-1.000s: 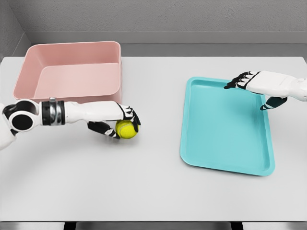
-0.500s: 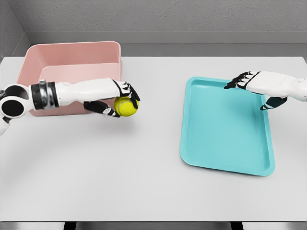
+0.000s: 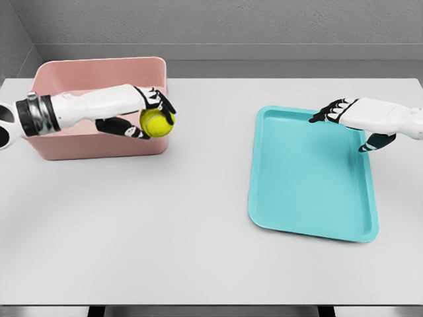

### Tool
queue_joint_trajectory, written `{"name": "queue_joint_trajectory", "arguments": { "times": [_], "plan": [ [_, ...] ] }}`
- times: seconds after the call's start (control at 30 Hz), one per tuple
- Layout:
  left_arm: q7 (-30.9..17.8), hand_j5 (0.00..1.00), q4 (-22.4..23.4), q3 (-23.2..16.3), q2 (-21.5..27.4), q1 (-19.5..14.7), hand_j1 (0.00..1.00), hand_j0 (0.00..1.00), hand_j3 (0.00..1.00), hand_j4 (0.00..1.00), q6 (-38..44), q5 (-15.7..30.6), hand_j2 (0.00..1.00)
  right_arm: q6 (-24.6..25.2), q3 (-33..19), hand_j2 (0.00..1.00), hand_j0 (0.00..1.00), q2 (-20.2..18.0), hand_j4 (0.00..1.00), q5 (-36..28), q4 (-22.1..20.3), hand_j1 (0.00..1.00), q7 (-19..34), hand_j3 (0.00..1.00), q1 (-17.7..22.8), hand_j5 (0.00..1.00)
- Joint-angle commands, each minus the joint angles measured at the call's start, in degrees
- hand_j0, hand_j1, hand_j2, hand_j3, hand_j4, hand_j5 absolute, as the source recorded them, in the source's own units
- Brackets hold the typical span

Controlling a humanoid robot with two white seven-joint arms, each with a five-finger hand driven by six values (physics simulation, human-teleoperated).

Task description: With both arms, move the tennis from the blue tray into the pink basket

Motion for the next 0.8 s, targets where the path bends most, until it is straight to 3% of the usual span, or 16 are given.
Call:
{"name": "queue_joint_trajectory", "arguments": {
  "times": [0.0,0.77],
  "plan": [
    [0.3,0.51,1.3,0.9,0.4,0.0,0.51,0.51,0.51,0.51,0.1,0.4,0.51,0.1,0.0,1.0,1.0,0.0,1.0,-0.3,-0.1,1.0,-0.1,1.0,0.0,1.0],
    [3.7,0.51,17.5,2.8,-1.4,-0.4,0.51,0.51,0.51,0.51,0.1,-0.3,0.51,0.1,0.0,1.0,1.0,0.1,1.0,-0.3,-0.1,1.0,0.0,1.0,0.1,1.0]
  ]
}}
